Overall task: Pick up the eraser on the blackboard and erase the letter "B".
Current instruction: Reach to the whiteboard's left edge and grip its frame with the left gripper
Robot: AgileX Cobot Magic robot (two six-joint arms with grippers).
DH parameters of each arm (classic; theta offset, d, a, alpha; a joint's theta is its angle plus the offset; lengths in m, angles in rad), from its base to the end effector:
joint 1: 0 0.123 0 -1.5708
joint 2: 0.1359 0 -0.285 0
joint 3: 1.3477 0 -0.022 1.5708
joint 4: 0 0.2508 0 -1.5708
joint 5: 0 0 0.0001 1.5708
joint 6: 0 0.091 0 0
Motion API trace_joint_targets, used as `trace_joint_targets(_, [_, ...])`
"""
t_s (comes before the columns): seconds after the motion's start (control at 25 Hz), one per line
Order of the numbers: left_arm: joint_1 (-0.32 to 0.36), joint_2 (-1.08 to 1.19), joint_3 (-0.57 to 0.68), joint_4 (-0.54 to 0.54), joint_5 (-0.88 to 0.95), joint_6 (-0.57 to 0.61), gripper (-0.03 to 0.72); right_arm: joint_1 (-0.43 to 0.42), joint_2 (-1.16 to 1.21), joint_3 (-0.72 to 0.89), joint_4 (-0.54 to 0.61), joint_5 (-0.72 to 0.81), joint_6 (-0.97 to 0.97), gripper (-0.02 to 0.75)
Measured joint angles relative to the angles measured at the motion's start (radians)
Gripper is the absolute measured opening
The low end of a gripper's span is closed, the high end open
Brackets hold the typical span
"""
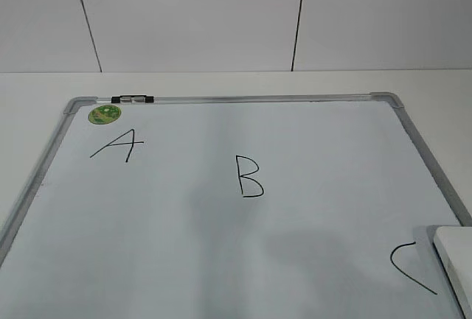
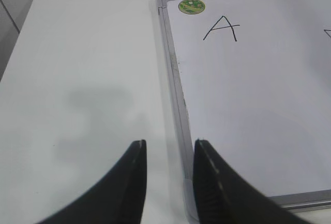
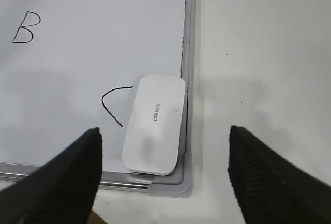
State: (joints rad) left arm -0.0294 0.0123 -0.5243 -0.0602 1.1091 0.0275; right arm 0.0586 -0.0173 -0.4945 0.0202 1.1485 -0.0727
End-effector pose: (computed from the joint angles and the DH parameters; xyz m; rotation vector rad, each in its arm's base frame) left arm -0.0080 -0.0047 0.2803 0.0642 2.0790 -0.0736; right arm -0.0108 0.0010 0.2687 -0.1412 2.1155 0.0161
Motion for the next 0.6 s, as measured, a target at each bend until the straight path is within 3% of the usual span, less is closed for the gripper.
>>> trace_joint_targets(0.6, [0.000,0.000,0.000,0.000,0.000,0.000,0.236,0.000,0.000,0.000,0.000,0.000,0.000,0.584])
